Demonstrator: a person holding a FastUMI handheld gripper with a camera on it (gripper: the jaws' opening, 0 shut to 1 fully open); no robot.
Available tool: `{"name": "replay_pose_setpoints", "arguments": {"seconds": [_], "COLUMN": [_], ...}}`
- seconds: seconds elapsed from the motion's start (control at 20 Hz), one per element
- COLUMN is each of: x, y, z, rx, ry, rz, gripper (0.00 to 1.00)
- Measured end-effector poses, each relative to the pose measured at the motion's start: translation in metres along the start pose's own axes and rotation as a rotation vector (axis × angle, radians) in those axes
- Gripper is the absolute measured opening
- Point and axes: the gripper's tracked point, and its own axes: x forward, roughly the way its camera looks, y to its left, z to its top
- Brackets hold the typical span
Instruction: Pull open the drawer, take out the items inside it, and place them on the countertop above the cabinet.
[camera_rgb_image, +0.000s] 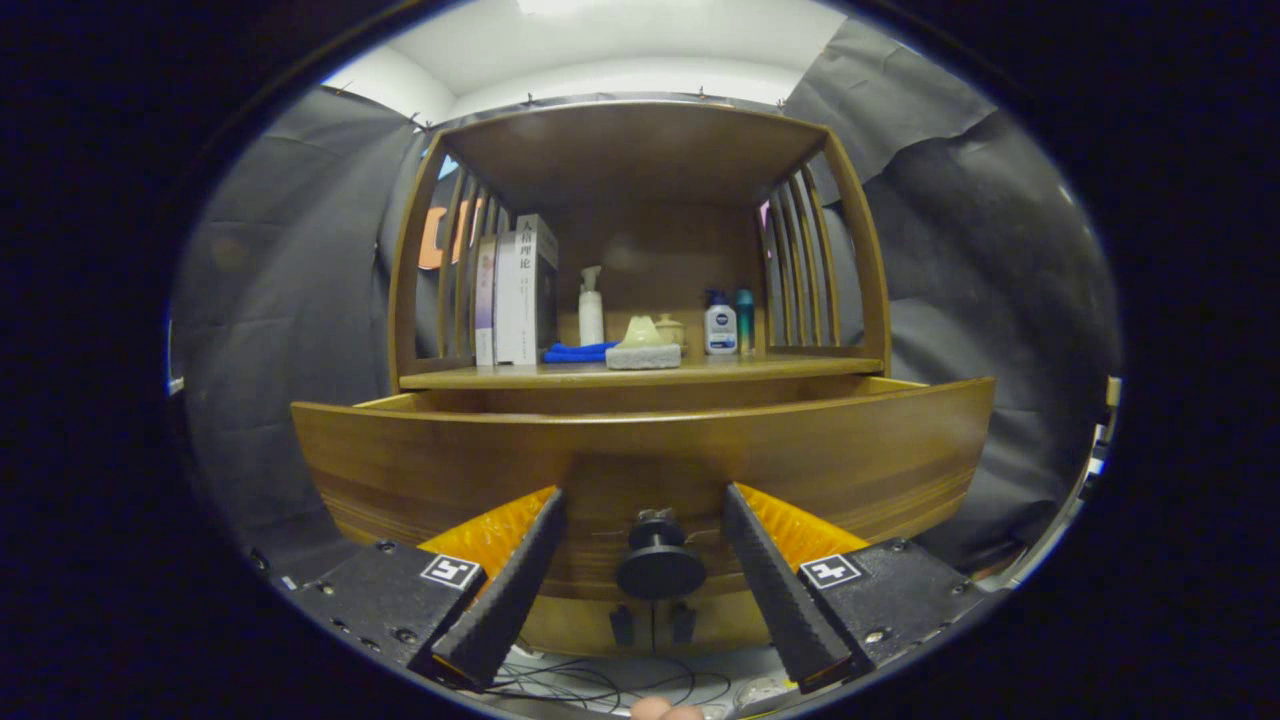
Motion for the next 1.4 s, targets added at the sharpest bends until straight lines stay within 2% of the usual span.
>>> {"name": "replay_pose_setpoints", "arguments": {"seconds": [1.4], "x": [0.110], "y": [0.002], "z": [0.016], "rx": [-0.007], "ry": [0.001], "rz": [0.001], "gripper": [1.00]}}
